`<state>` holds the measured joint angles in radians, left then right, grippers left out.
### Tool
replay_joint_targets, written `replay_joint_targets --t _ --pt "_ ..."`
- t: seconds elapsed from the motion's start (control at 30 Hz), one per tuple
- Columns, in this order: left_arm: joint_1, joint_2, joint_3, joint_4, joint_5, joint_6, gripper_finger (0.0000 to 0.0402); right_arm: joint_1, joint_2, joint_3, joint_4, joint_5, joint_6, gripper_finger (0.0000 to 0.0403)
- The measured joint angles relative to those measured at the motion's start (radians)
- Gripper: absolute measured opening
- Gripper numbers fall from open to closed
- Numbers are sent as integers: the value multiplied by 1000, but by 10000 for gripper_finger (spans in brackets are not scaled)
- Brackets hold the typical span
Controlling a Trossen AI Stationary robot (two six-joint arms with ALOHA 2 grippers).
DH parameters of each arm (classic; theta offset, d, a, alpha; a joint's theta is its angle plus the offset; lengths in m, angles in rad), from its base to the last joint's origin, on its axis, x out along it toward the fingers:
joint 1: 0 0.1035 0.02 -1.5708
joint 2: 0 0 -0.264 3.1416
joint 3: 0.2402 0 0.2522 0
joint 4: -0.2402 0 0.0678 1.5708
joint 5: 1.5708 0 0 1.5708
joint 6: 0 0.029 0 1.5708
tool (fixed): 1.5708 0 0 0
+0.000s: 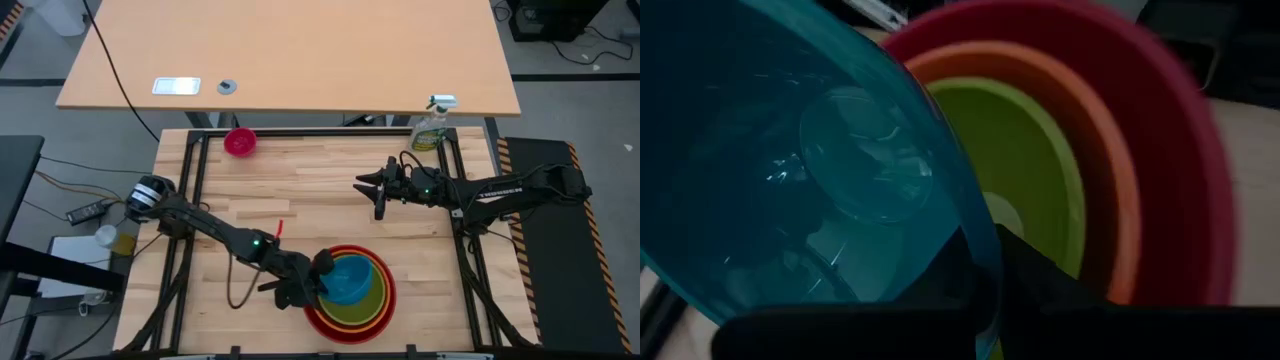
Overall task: Nest bowls inside each other
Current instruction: Stack the blue bowl on the green bowl
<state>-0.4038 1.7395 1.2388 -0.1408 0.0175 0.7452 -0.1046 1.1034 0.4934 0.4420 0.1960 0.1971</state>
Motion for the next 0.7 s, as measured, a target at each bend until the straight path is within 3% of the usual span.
replay_joint_targets --t 0.7 --pt "15 51 0 -20 7 -9 31 -2 0 0 14 5 -21 133"
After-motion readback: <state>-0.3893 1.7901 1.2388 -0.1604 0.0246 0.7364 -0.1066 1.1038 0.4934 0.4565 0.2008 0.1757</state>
